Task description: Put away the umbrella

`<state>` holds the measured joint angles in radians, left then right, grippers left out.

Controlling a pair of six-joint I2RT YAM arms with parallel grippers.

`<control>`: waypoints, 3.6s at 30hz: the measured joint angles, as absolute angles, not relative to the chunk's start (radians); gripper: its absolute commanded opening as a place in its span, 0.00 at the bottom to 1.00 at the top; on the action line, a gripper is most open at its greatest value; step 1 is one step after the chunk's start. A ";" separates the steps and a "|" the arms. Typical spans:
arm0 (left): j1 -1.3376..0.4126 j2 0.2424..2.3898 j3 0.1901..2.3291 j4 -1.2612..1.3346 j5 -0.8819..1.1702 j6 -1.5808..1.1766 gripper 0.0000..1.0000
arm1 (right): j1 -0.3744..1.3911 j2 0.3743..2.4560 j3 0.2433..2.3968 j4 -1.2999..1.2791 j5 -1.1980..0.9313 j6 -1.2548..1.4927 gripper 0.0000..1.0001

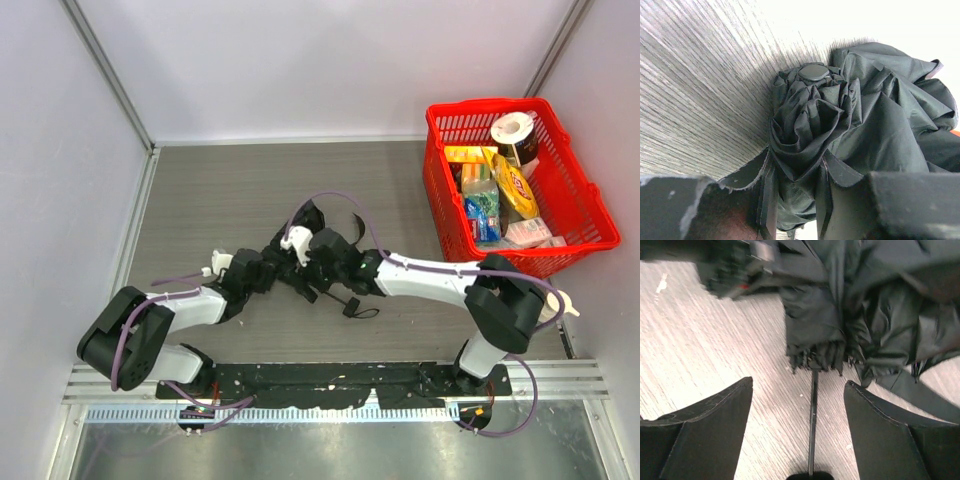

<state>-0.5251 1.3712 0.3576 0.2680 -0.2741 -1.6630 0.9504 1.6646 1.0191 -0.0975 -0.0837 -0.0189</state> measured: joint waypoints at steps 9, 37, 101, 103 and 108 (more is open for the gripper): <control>-0.522 1.365 0.381 0.216 -0.262 -1.666 0.00 | 1.095 1.706 1.044 0.017 0.139 -0.286 0.78; -0.494 1.237 0.314 0.152 -0.208 -1.646 0.00 | 1.005 1.727 0.817 0.289 0.099 -0.074 0.80; -0.494 0.880 0.125 0.076 -0.179 -1.594 0.00 | 0.484 1.819 1.120 -0.071 -0.125 0.439 0.65; -0.494 0.872 0.125 0.067 -0.179 -1.593 0.00 | 0.481 1.732 1.041 -0.045 -0.212 0.400 0.63; -0.494 0.860 0.125 0.052 -0.178 -1.594 0.00 | 0.506 1.713 0.982 0.083 -0.474 0.378 0.55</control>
